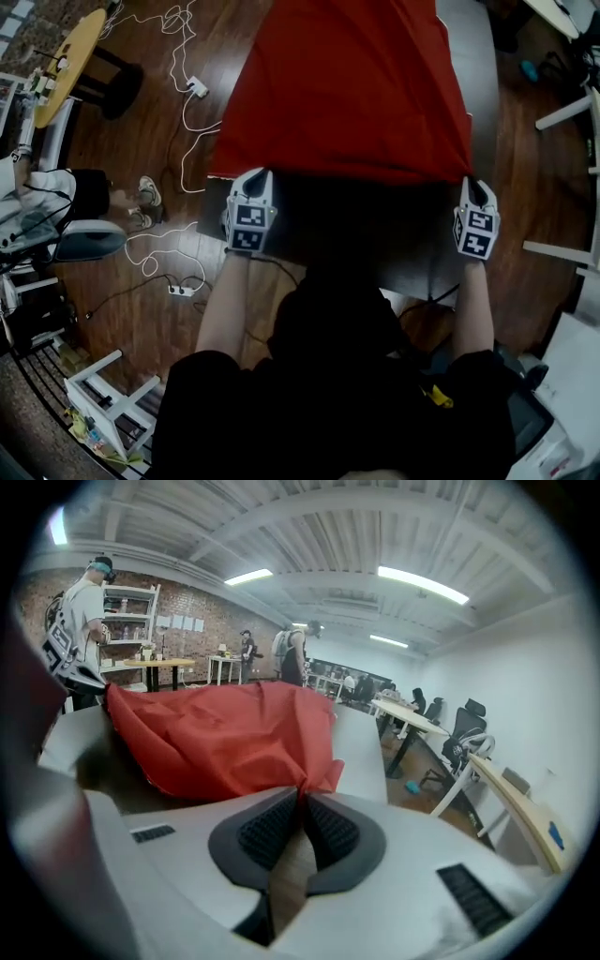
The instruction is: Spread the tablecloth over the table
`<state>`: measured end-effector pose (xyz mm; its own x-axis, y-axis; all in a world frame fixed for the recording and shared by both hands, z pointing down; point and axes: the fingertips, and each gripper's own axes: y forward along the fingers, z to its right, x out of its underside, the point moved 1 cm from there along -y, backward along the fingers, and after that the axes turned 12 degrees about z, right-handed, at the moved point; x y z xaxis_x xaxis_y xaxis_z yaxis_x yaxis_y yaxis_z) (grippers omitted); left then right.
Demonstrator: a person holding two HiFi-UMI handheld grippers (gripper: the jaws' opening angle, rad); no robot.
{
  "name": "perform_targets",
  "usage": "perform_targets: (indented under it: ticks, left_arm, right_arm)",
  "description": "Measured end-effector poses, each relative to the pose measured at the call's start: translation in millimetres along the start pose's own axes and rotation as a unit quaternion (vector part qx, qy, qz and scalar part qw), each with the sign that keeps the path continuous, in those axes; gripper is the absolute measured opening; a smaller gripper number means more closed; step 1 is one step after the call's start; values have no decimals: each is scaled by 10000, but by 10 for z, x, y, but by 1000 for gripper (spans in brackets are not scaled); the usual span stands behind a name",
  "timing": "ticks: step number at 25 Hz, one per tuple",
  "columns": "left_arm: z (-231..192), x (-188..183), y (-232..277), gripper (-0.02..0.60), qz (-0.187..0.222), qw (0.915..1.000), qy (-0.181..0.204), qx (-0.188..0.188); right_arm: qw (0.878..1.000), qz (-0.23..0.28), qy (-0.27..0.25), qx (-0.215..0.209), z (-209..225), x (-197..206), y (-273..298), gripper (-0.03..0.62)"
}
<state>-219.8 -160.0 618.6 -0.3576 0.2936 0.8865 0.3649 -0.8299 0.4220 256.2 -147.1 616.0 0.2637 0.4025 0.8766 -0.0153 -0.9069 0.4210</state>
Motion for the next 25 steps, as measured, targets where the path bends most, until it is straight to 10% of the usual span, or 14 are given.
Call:
perform_targets:
  ticks: [14,19,25]
  left_arm:
    - [13,-753,-269,0,767,9918,458,909]
    - [-116,-716,144,2,378,9939,577,865]
    - [-296,-209,669,2,-594,9954,-296,688]
  right_arm:
    - [9956,726,-399,432,469,-851,156,29]
    - [9981,364,-336,358,471,-887,698,29]
    - [9962,-621,-608,29,121,-331,1313,29]
